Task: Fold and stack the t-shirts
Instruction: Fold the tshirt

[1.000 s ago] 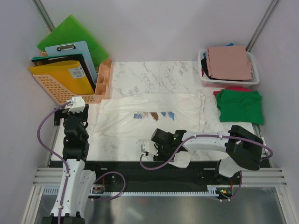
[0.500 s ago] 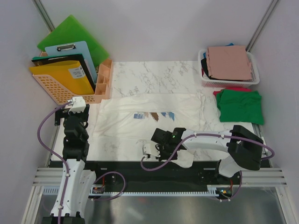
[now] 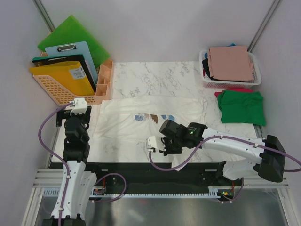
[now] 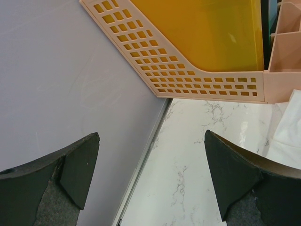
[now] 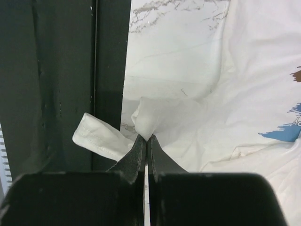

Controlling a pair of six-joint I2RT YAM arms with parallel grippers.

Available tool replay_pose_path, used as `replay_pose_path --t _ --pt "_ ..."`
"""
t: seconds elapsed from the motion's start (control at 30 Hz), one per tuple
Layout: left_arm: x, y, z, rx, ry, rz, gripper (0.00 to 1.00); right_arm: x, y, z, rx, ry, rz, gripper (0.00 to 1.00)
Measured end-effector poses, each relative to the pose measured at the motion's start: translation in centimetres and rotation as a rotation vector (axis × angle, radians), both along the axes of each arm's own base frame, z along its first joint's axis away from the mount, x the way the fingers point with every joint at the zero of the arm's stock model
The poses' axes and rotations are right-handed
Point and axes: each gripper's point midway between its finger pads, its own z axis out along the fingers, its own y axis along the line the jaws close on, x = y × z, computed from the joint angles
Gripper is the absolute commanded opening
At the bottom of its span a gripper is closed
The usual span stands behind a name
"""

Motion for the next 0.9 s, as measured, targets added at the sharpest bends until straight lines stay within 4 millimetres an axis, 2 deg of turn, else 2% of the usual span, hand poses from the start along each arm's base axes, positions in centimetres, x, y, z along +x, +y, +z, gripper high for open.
replay_pose_path --t 0.2,0.53,0.57,0.6,0.67,0.7,0.8,0.9 --pt "-0.2 -0.1 -0.5 -0.001 0.017 -0.004 1.0 1.0 -1.0 -1.2 -0.063 -0.001 0.009 0.0" --pt "-0.1 -0.4 -1.2 -0.004 0.044 -0.027 1.0 7.1 -4.5 -2.3 -0.106 -0.037 -0.063 0.0" --pt "-0.1 -0.4 -1.2 -0.004 0.046 -0.027 1.0 7.6 -4.8 -2.5 -0.113 -0.037 -0.063 0.04" --pt "-0.1 -0.4 -1.3 -0.004 0.049 -0.028 1.0 8.1 -5.0 -2.7 -0.12 -0.036 -0.067 0.2" --pt "-0.1 -0.5 -1.5 -0.005 0.058 -0.031 1.0 9.4 -5.2 -3.0 -0.132 -0.04 -0.081 0.36" --pt "-0.1 -0.5 -1.5 -0.005 0.06 -0.035 1.0 10.0 -5.2 -3.2 -0.136 -0.046 -0.09 0.59" --pt "0.0 -0.7 -1.5 -0.006 0.061 -0.045 1.0 11.7 -5.4 -3.5 -0.139 -0.07 -0.128 0.79" --pt "0.0 -0.8 -1.6 -0.007 0.065 -0.05 1.0 12.4 -5.7 -2.9 -0.128 -0.097 -0.159 0.87"
